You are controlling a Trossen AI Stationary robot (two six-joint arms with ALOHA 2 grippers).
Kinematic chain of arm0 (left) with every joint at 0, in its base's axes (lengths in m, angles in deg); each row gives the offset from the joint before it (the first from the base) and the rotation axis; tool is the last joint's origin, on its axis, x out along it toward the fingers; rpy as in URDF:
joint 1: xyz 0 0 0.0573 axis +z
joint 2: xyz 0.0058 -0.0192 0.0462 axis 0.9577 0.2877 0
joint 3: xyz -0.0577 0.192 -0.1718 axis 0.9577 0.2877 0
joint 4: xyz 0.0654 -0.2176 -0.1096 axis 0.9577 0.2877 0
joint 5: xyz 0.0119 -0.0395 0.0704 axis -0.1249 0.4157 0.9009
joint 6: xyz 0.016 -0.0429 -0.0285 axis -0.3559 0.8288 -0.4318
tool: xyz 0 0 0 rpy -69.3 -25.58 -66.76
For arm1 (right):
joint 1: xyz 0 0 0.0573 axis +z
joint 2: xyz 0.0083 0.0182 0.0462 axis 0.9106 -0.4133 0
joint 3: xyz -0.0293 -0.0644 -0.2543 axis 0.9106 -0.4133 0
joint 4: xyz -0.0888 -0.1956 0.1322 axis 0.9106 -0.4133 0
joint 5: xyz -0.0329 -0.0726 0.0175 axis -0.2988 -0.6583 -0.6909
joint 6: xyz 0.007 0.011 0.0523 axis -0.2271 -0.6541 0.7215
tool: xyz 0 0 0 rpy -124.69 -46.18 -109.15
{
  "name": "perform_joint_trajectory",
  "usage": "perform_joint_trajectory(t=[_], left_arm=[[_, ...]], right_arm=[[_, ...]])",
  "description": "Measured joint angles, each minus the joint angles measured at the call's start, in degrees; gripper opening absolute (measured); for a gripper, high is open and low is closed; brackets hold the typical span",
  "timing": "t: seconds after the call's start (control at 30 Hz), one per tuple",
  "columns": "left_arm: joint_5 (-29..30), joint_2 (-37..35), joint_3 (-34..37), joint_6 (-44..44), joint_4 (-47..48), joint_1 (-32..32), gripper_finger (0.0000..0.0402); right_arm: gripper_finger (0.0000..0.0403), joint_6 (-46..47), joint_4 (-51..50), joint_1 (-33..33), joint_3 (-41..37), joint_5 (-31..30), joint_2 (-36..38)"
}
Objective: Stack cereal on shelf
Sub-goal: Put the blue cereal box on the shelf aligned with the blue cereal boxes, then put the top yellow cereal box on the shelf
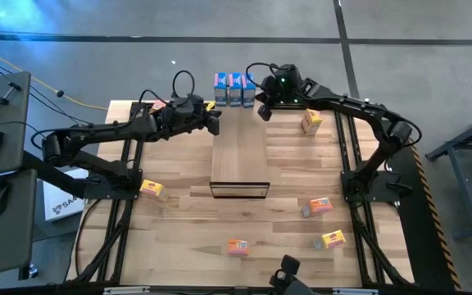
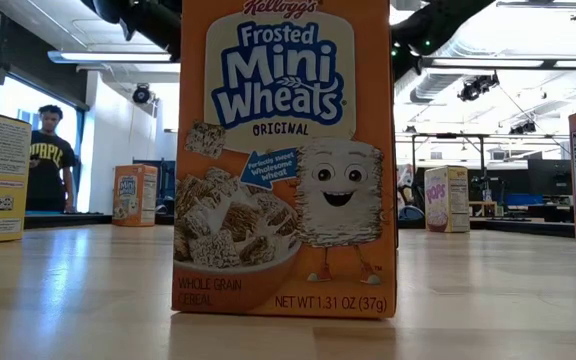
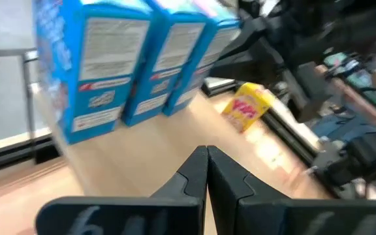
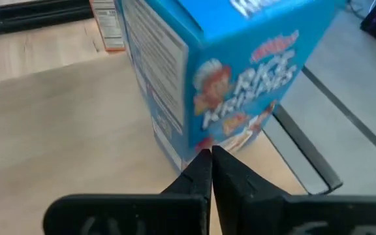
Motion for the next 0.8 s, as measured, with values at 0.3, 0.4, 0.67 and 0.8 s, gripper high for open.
perform_joint_trajectory(t=[0.3, 0.4, 0.67, 0.8], left_arm=[[0.0, -3.3, 0.0, -0.8, -0.1, 1.5, 0.0], [0.0, -4.4, 0.0, -1.4, 0.7, 1.6, 0.0], [-0.7, -8.3, 0.0, -2.6, 2.6, 1.6, 0.0], [-1.7, -10.7, 0.0, -4.6, 4.3, 1.8, 0.0]], right_arm=[[0.0, 0.6, 2.0, 0.1, 0.0, 1.2, -0.6], [0.0, 1.0, 2.4, 0.1, 0.0, 1.3, -0.6], [0.0008, 6.3, -3.0, 0.1, 0.0, 1.2, 3.1], [0.0038, 9.5, -14.3, 0.0, 0.0, 0.2, 9.6]])
